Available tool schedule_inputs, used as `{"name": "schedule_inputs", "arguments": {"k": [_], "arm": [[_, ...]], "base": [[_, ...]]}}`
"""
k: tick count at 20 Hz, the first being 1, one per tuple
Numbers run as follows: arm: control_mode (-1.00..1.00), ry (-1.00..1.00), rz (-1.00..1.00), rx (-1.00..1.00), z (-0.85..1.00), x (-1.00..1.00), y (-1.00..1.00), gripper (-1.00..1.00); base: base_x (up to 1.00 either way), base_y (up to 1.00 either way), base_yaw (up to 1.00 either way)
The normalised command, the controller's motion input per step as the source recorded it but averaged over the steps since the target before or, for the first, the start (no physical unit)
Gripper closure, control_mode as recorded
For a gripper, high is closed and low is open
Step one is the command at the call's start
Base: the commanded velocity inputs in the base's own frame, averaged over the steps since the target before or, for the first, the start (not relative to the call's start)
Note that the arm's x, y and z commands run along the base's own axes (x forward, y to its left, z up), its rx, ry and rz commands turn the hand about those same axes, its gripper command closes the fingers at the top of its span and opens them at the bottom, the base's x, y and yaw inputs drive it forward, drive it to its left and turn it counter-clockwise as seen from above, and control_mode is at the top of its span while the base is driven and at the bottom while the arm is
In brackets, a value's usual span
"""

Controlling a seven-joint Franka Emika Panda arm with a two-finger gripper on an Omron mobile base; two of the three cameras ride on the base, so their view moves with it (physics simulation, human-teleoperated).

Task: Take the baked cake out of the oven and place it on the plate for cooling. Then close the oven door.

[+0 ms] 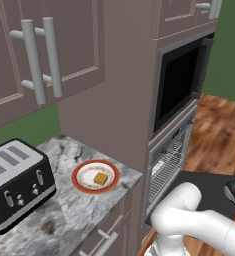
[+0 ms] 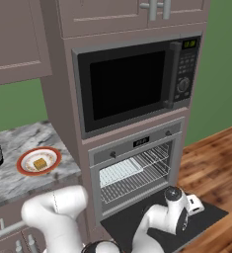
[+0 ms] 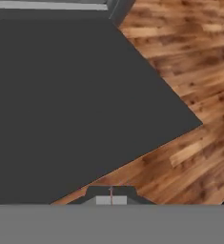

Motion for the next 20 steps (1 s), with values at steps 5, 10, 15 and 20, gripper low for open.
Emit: {"name": "schedule_inputs", "arguments": {"k": [5, 10, 15, 20], "arm": [[-1.0, 0.23, 0.0, -0.01, 0.23, -0.65, -0.07, 1.0], [-1.0, 0.26, 0.04, 0.0, 0.19, -0.61, -0.2, 1.0], [-1.0, 0.18, 0.09, 0.0, 0.06, -0.28, -0.15, 1.0], [-1.0, 0.0, 0.25, 0.13, -0.05, -0.03, -0.19, 1.0]], "base": [[0.0, 0.0, 0.0], [0.0, 0.0, 0.0], [0.0, 0.0, 0.0], [0.0, 0.0, 0.0]]}}
